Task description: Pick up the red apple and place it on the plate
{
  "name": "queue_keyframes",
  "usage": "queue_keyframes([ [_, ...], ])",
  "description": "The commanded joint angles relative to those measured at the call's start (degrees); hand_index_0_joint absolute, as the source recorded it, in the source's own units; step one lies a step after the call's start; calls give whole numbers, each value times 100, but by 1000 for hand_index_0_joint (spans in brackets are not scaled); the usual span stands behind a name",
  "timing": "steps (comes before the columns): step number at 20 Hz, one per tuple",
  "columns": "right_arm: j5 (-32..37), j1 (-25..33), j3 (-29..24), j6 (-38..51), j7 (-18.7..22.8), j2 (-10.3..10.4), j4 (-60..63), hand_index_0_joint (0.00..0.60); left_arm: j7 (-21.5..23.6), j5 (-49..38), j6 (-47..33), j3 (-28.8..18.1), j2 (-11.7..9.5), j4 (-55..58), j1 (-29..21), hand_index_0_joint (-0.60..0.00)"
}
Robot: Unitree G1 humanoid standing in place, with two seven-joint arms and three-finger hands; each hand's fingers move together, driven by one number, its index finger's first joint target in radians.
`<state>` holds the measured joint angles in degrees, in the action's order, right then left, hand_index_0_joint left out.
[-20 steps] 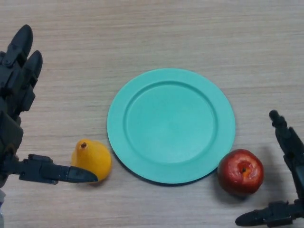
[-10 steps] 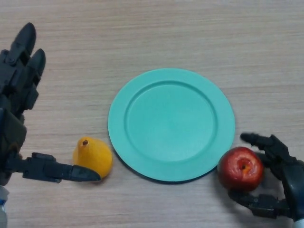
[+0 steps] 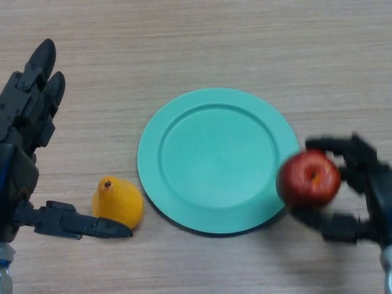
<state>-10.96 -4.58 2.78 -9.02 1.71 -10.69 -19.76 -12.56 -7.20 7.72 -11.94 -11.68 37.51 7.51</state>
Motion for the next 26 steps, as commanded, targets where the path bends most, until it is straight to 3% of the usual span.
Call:
queue_keyframes([
  [1,-39,757,306,119,230,-23,-564,600,86,-208,-893,-419,-138,254,-123,0],
  [6,-697,2085,1508,5,564,-19,549,600,25,-382,-967,-571,-117,281,-51,0],
  [10,-122,2642,2226,335,1477,-19,1861,600,-11,-483,-943,-651,-122,288,-61,0],
  [13,251,2764,2373,504,1760,-19,2377,600,-45,-525,-997,-684,-86,329,8,0],
  [14,246,2767,2373,503,1747,-19,2393,500,-48,-523,-1003,-685,-85,327,10,0],
  [17,180,2797,2444,307,1649,-19,2444,100,-71,-517,-1046,-693,-85,260,7,0],
  [18,187,2859,2534,118,1706,-19,2359,4,-71,-504,-971,-674,-93,286,12,0],
  [22,352,2872,2173,-436,1487,-19,1281,0,-52,-388,-1036,-634,-67,341,25,0],
  [26,731,2225,1397,-1004,957,-19,-589,0,-76,-444,-963,-701,-119,316,-47,0],
])
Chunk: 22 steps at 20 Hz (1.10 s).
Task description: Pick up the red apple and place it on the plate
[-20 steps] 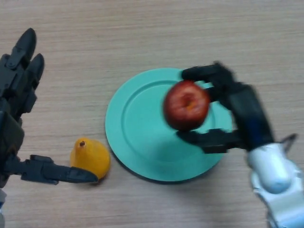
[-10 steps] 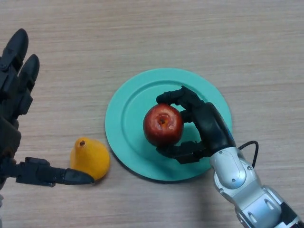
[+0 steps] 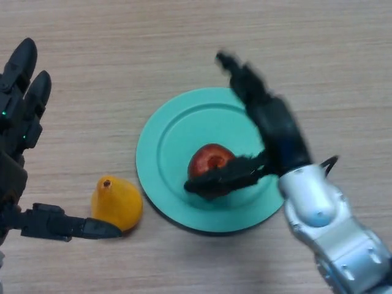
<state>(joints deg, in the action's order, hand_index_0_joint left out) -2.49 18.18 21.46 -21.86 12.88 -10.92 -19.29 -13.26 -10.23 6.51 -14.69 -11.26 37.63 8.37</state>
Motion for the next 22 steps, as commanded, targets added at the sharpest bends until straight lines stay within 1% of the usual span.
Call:
queue_keyframes([
  [1,-54,-370,-680,149,-413,3,-1138,0,-11,-167,-810,-445,-164,344,-124,0],
  [3,59,-987,-992,133,-768,3,-1858,0,-42,-211,-825,-486,-136,385,-76,0],
  [4,148,-1246,-1090,153,-857,3,-2129,0,-45,-204,-816,-493,-128,396,-68,0],
  [5,348,-1525,-1196,180,-869,3,-2480,0,-54,-206,-785,-504,-131,419,-66,0],
  [7,836,-1936,-1340,248,-743,3,-3024,0,-77,-224,-648,-546,-157,492,-88,0],
  [9,1108,-2213,-1542,221,-836,-4,-3400,0,-66,-220,-529,-546,-177,507,-153,0],
  [12,1221,-2326,-1635,79,-852,-25,-3664,0,-86,-118,-516,-482,-154,545,-119,0],
  [14,1112,-2412,-1587,224,-923,-45,-3590,0,-4,-89,-384,-464,-190,617,-207,0],
  [18,1089,-2379,-1742,252,-998,-52,-3505,0,50,0,-280,-391,-221,648,-283,0],
  [22,885,-2402,-1634,242,-1057,-53,-3503,0,11,-98,-151,-482,-257,715,-302,0],
])
